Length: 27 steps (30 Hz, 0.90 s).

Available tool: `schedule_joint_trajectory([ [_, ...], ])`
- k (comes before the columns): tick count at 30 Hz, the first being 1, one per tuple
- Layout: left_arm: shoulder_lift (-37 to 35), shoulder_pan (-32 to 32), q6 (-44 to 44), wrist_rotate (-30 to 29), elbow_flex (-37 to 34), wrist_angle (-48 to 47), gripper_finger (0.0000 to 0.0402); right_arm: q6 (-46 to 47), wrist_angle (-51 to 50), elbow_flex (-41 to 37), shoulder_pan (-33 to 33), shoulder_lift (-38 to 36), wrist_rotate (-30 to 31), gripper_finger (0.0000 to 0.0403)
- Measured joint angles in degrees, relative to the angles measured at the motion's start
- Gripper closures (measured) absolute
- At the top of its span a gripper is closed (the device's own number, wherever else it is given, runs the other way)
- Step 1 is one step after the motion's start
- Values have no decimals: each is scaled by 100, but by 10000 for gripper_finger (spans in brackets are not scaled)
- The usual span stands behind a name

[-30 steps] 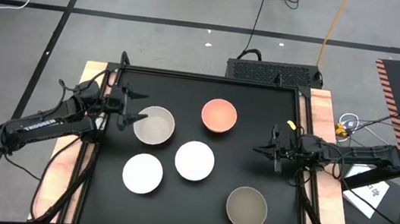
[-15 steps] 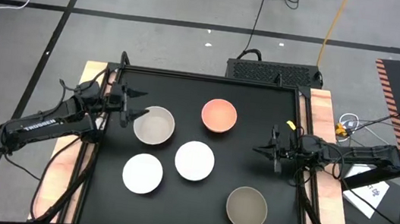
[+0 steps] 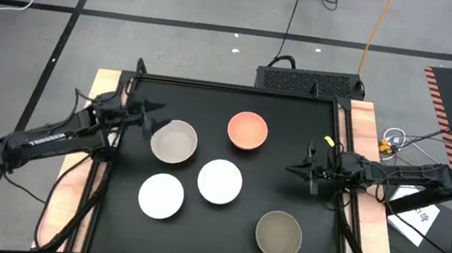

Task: Nest bowls inside each other
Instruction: Stack the gray bowl on the right white bowl

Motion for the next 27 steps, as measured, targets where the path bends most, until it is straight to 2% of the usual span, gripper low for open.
schedule_joint_trajectory([
  [5,417,0,-195,-123,9,-203,9,25,-2,0,0,0,0,403],
  [13,1092,0,-21,-851,827,-1693,9,153,-2,0,0,0,0,403],
  [20,1667,0,22,-879,1494,-2731,9,154,-4,0,0,0,0,403],
  [27,2273,0,-65,-704,1812,-3454,9,175,-50,0,0,4,0,403],
])
